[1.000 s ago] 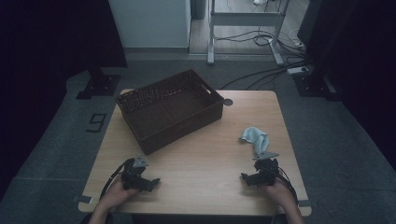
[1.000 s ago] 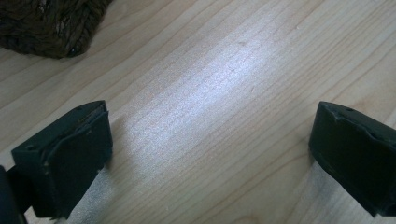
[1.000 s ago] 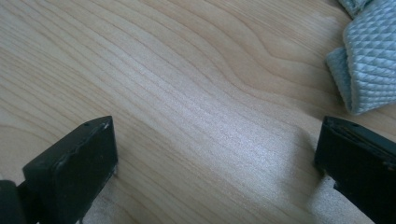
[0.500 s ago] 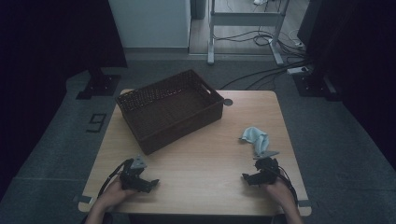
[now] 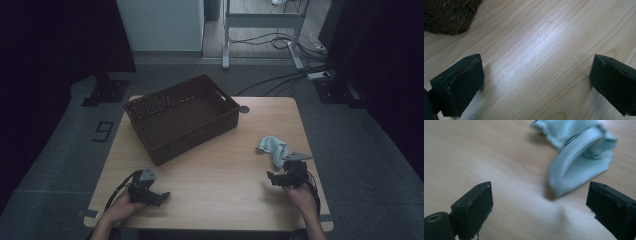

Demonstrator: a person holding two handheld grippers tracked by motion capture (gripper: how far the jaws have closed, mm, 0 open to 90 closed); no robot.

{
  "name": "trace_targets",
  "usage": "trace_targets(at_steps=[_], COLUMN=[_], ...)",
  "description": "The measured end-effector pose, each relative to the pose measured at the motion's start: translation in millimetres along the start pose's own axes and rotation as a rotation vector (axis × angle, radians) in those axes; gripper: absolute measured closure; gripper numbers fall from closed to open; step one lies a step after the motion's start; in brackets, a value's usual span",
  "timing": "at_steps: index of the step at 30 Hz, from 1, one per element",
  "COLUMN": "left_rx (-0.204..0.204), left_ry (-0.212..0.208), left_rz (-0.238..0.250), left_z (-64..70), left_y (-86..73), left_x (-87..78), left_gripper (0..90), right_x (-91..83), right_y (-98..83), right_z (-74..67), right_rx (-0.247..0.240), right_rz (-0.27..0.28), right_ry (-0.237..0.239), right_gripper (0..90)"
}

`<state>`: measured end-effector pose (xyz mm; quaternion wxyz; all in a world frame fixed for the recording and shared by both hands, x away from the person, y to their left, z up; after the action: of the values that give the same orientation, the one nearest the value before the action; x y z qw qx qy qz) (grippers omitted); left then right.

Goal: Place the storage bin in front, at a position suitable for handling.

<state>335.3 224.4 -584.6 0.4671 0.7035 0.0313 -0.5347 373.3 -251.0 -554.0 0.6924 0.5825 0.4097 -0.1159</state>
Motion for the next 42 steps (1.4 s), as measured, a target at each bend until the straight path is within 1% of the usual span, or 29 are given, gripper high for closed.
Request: trace_targets(at_steps=[1,3,6,10,12,15,16,17,19,20,21,22,24,26,27,28,30,31,32,33,34,35,36,37,39,41,42], left_rx=[0.0,0.0,0.001,0.001,0.001,0.001,0.001,0.001,0.002,0.002,0.002,0.003,0.003,0.006,0.005,0.003,0.002,0.002,0.002,0.002,0.003,0.002,0.002,0.002,0.002,0.002,0.002], left_ry=[0.0,-0.001,0.0,-0.001,-0.001,0.0,0.0,-0.001,0.0,0.0,0.0,0.0,-0.001,-0.003,-0.003,0.0,0.0,0.0,0.0,0.0,0.0,0.0,0.0,0.0,0.0,0.0,0.0], left_rz=[0.0,0.001,-0.003,-0.002,-0.002,-0.002,-0.002,-0.002,-0.002,-0.002,-0.002,-0.001,0.0,0.011,0.01,0.009,0.009,0.009,0.009,0.009,0.01,0.01,0.01,0.009,0.01,0.01,0.01], left_z=[0.0,-0.1,-0.3,-0.3,-0.3,-0.4,-0.4,-0.4,-0.4,-0.5,-0.5,-0.7,-0.8,-1.5,-1.4,-1.2,-1.2,-1.2,-1.2,-1.2,-1.3,-1.3,-1.3,-1.3,-1.3,-1.3,-1.3], left_y=[0.0,0.2,0.4,0.4,0.4,0.4,0.4,0.4,0.5,0.6,0.6,0.8,1.0,1.3,1.5,1.8,1.8,1.8,1.8,1.8,1.9,2.0,2.0,2.0,2.0,2.0,2.0], left_x=[0.1,0.2,0.3,0.3,0.4,0.4,0.4,0.4,0.5,0.6,0.6,0.8,1.0,1.9,2.0,2.1,2.1,2.2,2.2,2.2,2.3,2.4,2.4,2.3,2.4,2.4,2.4], left_gripper=[0.0,0.0,0.0,0.0,0.0,0.0,0.0,0.0,0.0,0.0,0.0,0.0,0.0,0.0,0.0,0.0,0.0,0.0,0.0,0.0,0.0,0.0,0.0,0.0,0.0,0.0,0.0], right_x=[0.4,1.5,1.7,1.6,5.5,8.8,10.6,14.9,17.0,22.0,22.0,27.7,29.8,36.6,40.0,47.9,51.0,56.3,63.1,63.1,65.0,67.6,67.6,66.9,66.1,66.0,66.0], right_y=[1.6,2.5,4.6,14.9,24.1,29.0,32.0,39.1,42.2,47.6,47.6,52.1,53.8,58.6,60.1,60.5,59.8,57.9,53.6,53.6,52.1,49.1,49.1,48.7,48.5,48.0,48.0], right_z=[3.3,8.2,14.5,21.4,25.1,27.4,28.5,31.7,33.1,36.2,36.2,39.0,39.9,42.4,43.9,47.3,48.7,50.6,51.3,51.3,51.1,49.3,49.3,47.8,46.8,45.1,45.1], right_rx=[0.013,0.016,0.028,0.049,0.048,0.049,0.05,0.054,0.059,0.061,0.061,0.06,0.063,0.065,0.064,0.062,0.061,0.06,0.056,0.056,0.045,0.013,0.013,0.015,0.006,0.012,0.012], right_rz=[0.006,0.0,0.005,0.032,0.033,0.03,0.028,0.026,0.027,0.02,0.02,0.008,0.005,-0.003,-0.007,-0.027,-0.035,-0.049,-0.068,-0.068,-0.078,-0.108,-0.108,-0.112,-0.124,-0.133,-0.133], right_ry=[-0.006,-0.018,-0.029,-0.04,-0.055,-0.061,-0.065,-0.073,-0.077,-0.081,-0.081,-0.092,-0.092,-0.096,-0.101,-0.112,-0.117,-0.116,-0.106,-0.106,-0.107,-0.095,-0.095,-0.088,-0.091,-0.092,-0.092], right_gripper=[5.0,5.4,6.1,8.9,10.8,12.0,12.1,12.4,12.5,12.7,12.7,12.9,13.1,14.2,15.1,18.0,19.6,23.2,32.4,32.4,37.8,49.6,49.6,64.1,72.0,74.9,74.9])
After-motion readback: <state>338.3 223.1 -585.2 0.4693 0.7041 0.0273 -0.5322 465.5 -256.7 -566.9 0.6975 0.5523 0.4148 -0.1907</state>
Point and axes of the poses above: each handheld gripper's, and its own axes: x roughly forward along the jaws, y roughly out of its top, z roughly to its right, the point moved 5 cm from there along x, roughly forward along the jaws
